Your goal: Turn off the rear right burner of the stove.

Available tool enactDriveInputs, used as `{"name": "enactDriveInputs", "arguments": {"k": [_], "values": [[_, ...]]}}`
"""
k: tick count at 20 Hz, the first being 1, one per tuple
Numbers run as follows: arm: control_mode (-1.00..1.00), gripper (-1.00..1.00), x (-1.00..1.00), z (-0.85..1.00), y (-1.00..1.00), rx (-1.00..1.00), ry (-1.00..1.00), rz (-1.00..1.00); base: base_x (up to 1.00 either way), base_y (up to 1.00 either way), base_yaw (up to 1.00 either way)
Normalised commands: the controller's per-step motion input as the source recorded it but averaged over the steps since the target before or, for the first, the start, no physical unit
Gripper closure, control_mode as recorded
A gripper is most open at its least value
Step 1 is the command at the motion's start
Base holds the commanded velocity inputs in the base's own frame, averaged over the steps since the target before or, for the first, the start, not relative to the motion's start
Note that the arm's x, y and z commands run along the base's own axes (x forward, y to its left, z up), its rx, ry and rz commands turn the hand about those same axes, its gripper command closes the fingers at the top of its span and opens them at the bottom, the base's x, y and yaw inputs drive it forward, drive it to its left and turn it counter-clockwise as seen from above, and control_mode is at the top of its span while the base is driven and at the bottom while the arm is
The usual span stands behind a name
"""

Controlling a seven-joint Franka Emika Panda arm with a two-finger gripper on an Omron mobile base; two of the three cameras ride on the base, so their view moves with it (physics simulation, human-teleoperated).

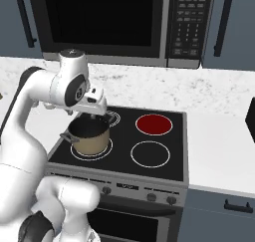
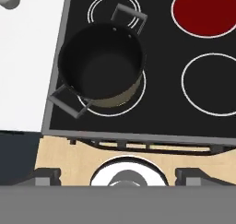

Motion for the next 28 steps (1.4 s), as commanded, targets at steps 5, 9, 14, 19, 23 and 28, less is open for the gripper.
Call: {"name": "enactDriveInputs", "arguments": {"k": [5,9,14,19,23,28], "values": [[-1.0,-1.0,-0.99,-0.09,-0.43,0.17,-0.12,-0.17,0.0,0.0,0.0],[-1.0,-1.0,-0.62,-0.03,-0.43,0.05,-0.06,-0.15,0.0,0.0,0.0],[-1.0,-1.0,-0.31,-0.05,-0.39,0.0,0.0,-0.04,0.0,0.0,0.0],[-1.0,-1.0,-0.24,0.0,-0.21,0.0,0.0,-0.02,0.0,0.0,0.0],[-1.0,-1.0,0.0,0.0,0.0,0.0,0.0,0.0,0.0,0.0,0.0],[-1.0,-1.0,0.0,0.0,0.07,-0.02,0.0,0.0,0.0,0.0,0.0]]}}
